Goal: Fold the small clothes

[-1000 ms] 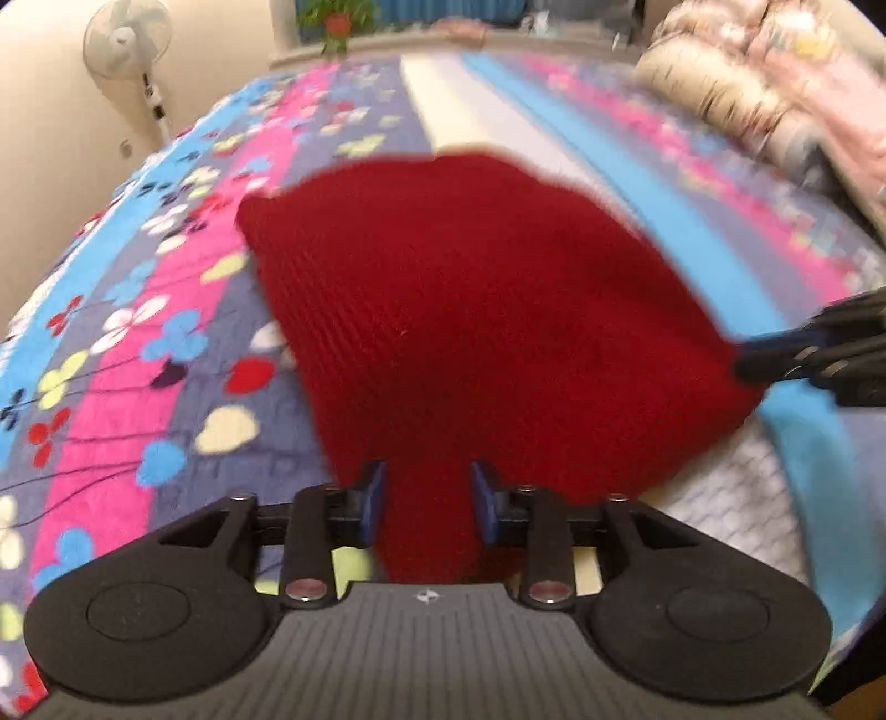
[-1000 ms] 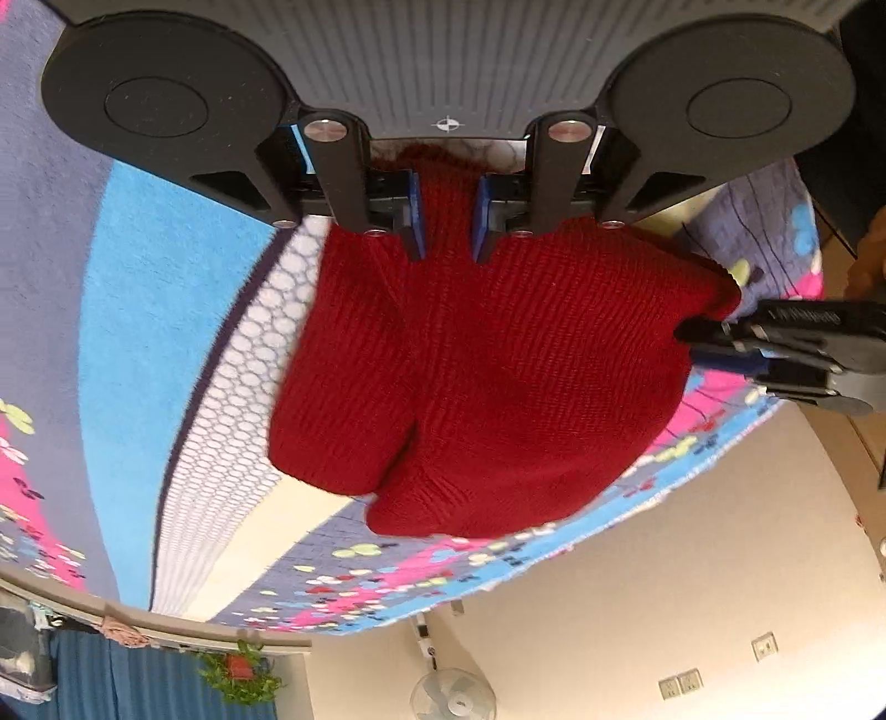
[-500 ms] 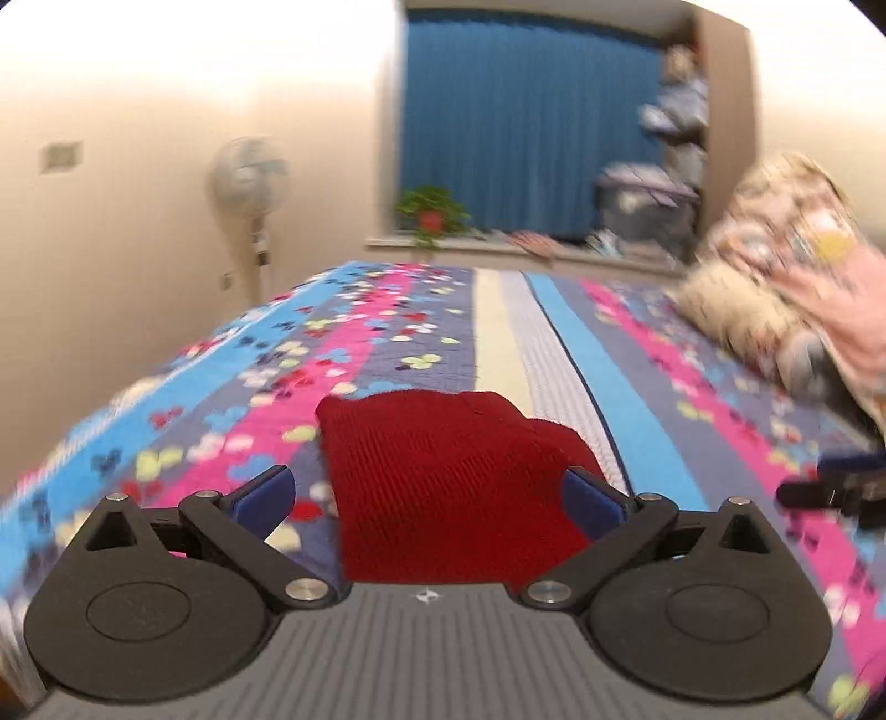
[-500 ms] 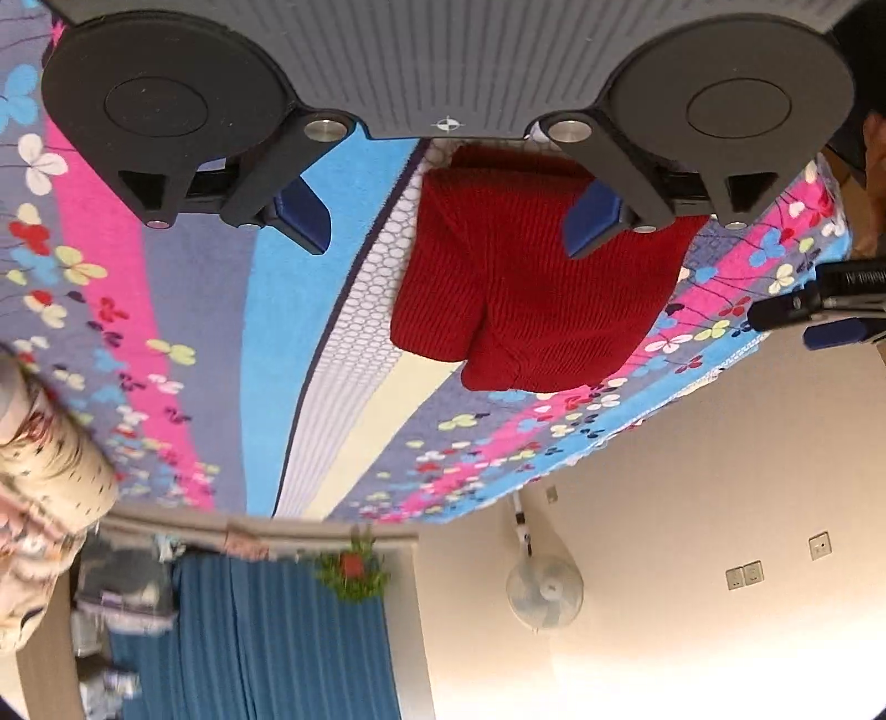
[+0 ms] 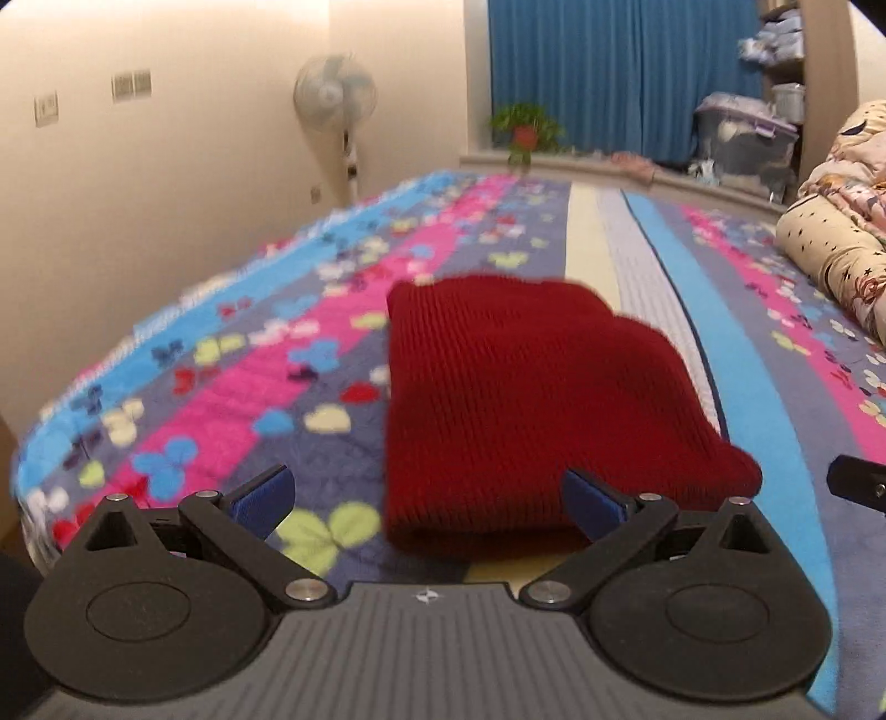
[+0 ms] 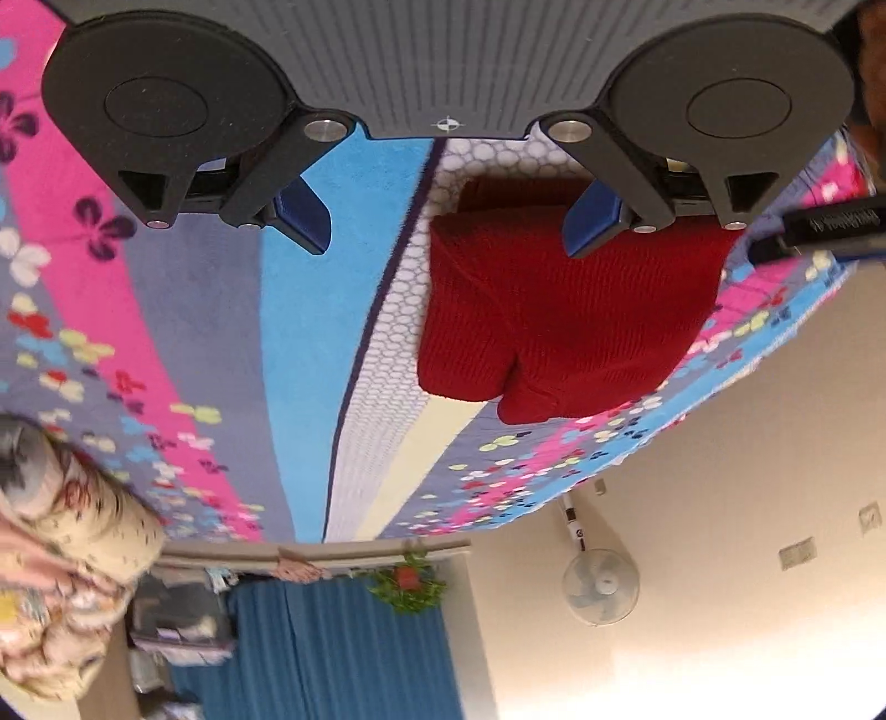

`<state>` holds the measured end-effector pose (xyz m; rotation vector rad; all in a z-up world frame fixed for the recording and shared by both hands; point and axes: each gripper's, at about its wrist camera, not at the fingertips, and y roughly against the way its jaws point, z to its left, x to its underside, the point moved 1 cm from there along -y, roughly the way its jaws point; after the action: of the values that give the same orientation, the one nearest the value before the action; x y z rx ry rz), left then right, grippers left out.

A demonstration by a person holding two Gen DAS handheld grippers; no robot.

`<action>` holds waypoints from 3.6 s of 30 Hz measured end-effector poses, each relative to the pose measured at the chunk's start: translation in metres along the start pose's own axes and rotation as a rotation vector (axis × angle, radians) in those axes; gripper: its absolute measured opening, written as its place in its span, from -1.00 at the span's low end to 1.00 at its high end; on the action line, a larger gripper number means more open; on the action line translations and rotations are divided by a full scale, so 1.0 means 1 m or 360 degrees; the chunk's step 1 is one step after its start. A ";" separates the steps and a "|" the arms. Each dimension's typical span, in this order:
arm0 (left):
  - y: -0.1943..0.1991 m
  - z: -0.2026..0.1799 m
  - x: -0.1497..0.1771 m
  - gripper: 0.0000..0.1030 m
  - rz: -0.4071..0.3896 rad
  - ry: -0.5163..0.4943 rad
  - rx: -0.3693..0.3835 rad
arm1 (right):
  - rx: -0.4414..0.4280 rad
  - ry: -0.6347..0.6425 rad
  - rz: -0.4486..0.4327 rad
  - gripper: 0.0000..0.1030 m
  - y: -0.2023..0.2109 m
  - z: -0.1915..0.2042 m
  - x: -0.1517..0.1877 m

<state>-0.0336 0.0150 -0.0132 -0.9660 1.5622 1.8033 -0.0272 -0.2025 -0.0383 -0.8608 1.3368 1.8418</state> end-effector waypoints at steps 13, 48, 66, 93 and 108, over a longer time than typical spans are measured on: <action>-0.013 0.004 0.003 0.99 0.0017 -0.0046 0.0046 | -0.0081 0.0173 0.0036 0.78 -0.022 0.025 -0.001; -0.023 0.004 0.005 0.99 0.0045 -0.0043 0.0087 | -0.0109 0.0270 0.0028 0.78 -0.025 0.038 0.005; -0.021 0.005 0.003 0.99 0.0029 -0.0037 0.0093 | -0.0120 0.0282 0.0012 0.79 -0.024 0.038 0.005; -0.020 0.006 0.002 0.99 0.0009 -0.0058 0.0107 | -0.0122 0.0292 0.0013 0.79 -0.024 0.040 0.005; -0.020 0.006 0.001 0.99 0.0005 -0.0060 0.0109 | -0.0122 0.0294 0.0015 0.79 -0.024 0.040 0.006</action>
<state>-0.0195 0.0243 -0.0256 -0.8934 1.5924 1.7484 -0.0152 -0.1577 -0.0448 -1.0889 1.3905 1.8682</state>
